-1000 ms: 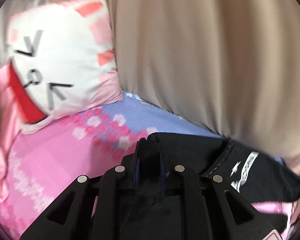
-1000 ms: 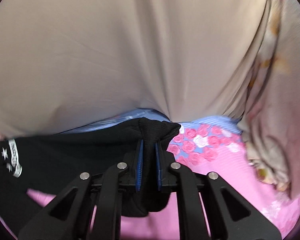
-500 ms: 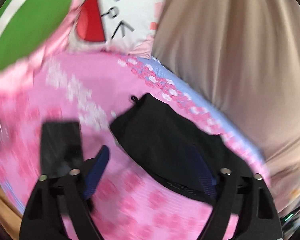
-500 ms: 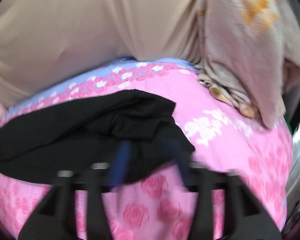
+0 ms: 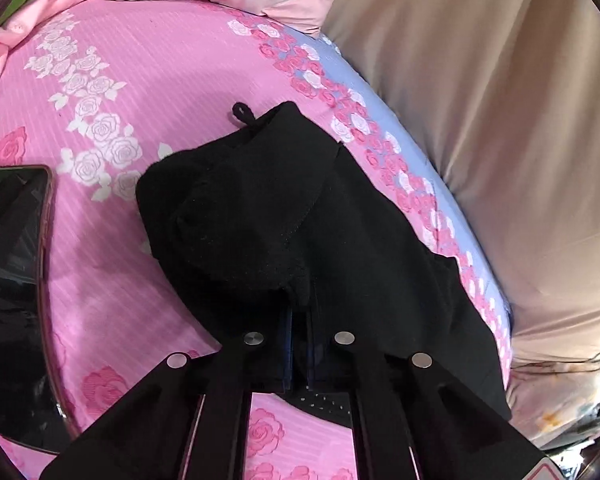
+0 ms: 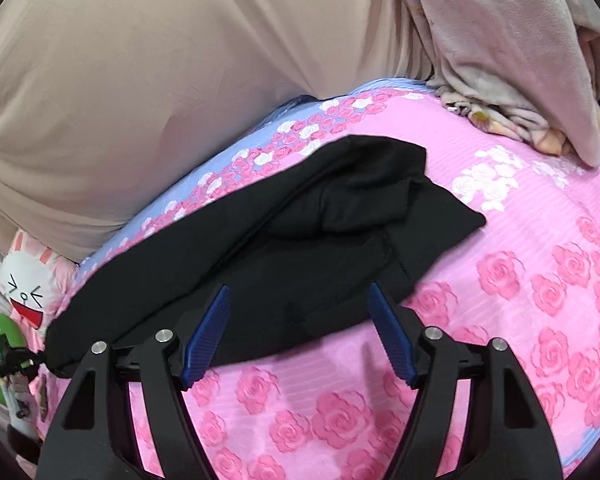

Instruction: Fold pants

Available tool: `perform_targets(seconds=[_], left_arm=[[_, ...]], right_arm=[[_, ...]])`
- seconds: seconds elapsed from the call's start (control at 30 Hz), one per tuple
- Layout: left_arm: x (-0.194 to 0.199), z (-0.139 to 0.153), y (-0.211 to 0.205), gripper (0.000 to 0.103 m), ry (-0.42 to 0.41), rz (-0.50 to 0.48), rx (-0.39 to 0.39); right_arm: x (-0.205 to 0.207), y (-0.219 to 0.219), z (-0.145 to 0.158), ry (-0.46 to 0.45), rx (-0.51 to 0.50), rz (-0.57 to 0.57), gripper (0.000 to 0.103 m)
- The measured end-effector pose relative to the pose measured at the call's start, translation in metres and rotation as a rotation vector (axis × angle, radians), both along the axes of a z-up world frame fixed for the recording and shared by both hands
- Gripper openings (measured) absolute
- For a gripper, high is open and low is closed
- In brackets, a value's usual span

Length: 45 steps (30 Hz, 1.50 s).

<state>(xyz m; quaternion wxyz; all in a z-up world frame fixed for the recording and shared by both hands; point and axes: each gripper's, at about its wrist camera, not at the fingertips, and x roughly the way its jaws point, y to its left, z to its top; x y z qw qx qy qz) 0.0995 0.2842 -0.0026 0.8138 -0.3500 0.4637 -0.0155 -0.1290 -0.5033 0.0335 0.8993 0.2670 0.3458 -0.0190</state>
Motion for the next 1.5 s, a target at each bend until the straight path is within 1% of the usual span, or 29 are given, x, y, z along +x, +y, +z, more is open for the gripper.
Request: perform_targets(seconds=[0.1, 0.2, 0.27, 0.33, 0.37, 0.43, 0.5, 0.53, 0.6, 0.63, 0.7, 0.73, 0.77, 0.8, 0.87, 0.9, 0.93, 0.97, 1.0, 1.03, 1.1, 1.13, 1.2, 1.23, 1.33, 1.37, 1.4, 1.43, 1.5], left_arm=[[-0.006, 0.006, 0.007, 0.002, -0.006, -0.005, 0.030], [-0.007, 0.013, 0.007, 0.002, -0.009, -0.016, 0.084], [-0.005, 0.016, -0.002, 0.002, -0.006, -0.036, 0.154], [-0.001, 0.020, -0.009, 0.002, -0.004, -0.045, 0.215], [0.000, 0.023, -0.011, 0.002, -0.003, -0.050, 0.239], [-0.002, 0.031, -0.012, 0.002, -0.014, -0.062, 0.268], [-0.006, 0.036, -0.013, 0.002, -0.018, -0.069, 0.302], [-0.007, 0.037, -0.014, 0.002, -0.017, -0.076, 0.327], [-0.007, 0.032, -0.014, 0.002, 0.002, -0.091, 0.374], [-0.006, 0.027, -0.014, 0.002, 0.016, -0.099, 0.385], [-0.002, 0.016, -0.013, 0.003, 0.051, -0.108, 0.393], [0.000, 0.011, -0.013, 0.003, 0.069, -0.108, 0.403], [0.001, 0.009, -0.014, 0.003, 0.074, -0.110, 0.413], [0.001, 0.009, -0.014, 0.003, 0.075, -0.111, 0.417], [0.000, 0.012, -0.013, 0.003, 0.071, -0.109, 0.425], [-0.001, 0.013, -0.013, 0.003, 0.068, -0.110, 0.427], [-0.001, 0.013, -0.013, 0.003, 0.068, -0.110, 0.430], [0.000, 0.012, -0.013, 0.003, 0.072, -0.113, 0.434], [0.001, 0.012, -0.014, 0.003, 0.075, -0.114, 0.440], [0.001, 0.011, -0.014, 0.003, 0.076, -0.115, 0.448], [0.000, 0.015, -0.014, 0.003, 0.069, -0.118, 0.457], [-0.002, 0.018, -0.014, 0.003, 0.062, -0.121, 0.462], [-0.004, 0.021, -0.013, 0.003, 0.056, -0.127, 0.470], [-0.005, 0.022, -0.013, 0.004, 0.056, -0.131, 0.475], [-0.005, 0.017, -0.011, 0.005, 0.061, -0.144, 0.475], [-0.005, 0.012, -0.009, 0.005, 0.069, -0.147, 0.466], [-0.004, 0.009, -0.008, 0.005, 0.074, -0.146, 0.459], [-0.004, 0.006, -0.007, 0.005, 0.079, -0.146, 0.455], [-0.002, 0.004, -0.009, 0.005, 0.085, -0.148, 0.462]], right_arm=[[0.025, -0.013, 0.001, 0.016, 0.085, -0.011, 0.069], [0.066, -0.029, -0.006, 0.042, 0.211, -0.028, 0.069], [0.101, -0.034, -0.016, 0.091, 0.213, -0.076, 0.066], [0.125, -0.032, -0.019, 0.145, 0.141, -0.097, 0.006], [0.126, -0.032, -0.011, 0.114, 0.141, -0.100, 0.006], [0.105, -0.027, 0.028, -0.070, 0.148, -0.069, 0.006], [0.070, -0.017, 0.062, -0.209, 0.082, -0.018, 0.006], [0.053, -0.012, 0.068, -0.219, 0.006, -0.002, 0.006], [0.047, -0.013, 0.047, -0.105, -0.090, 0.010, 0.007], [0.051, -0.021, 0.017, 0.018, -0.095, 0.021, 0.007], [0.052, -0.032, -0.023, 0.150, -0.044, 0.015, 0.008], [0.048, -0.034, -0.034, 0.151, -0.015, 0.024, 0.009], [0.045, -0.034, -0.033, 0.130, -0.019, 0.023, 0.010], [0.043, -0.034, -0.030, 0.119, -0.023, 0.021, 0.017], [0.042, -0.036, -0.025, 0.101, 0.002, 0.012, 0.039], [0.041, -0.036, -0.022, 0.091, 0.009, 0.004, 0.057], [0.040, -0.037, -0.021, 0.082, 0.004, -0.019, 0.057], [0.044, -0.038, -0.021, 0.083, -0.004, -0.035, 0.056], [0.048, -0.040, -0.021, 0.096, -0.021, -0.057, 0.030], [0.050, -0.043, -0.018, 0.094, -0.036, -0.075, 0.016], [0.041, -0.045, 0.000, -0.018, -0.032, -0.067, 0.009], [0.028, -0.041, 0.018, -0.130, -0.036, -0.040, 0.009], [0.010, -0.034, 0.039, -0.289, -0.062, 0.025, 0.009], [0.006, -0.033, 0.039, -0.286, -0.096, 0.039, 0.009], [0.022, -0.055, -0.011, -0.005, -0.101, 0.011, 0.010], [0.026, -0.064, -0.031, 0.086, -0.067, 0.000, 0.011], [0.025, -0.071, -0.047, 0.143, -0.017, -0.001, 0.015], [0.019, -0.076, -0.051, 0.127, 0.016, -0.023, 0.020], [0.015, -0.078, -0.042, 0.107, 0.012, -0.045, 0.029]])
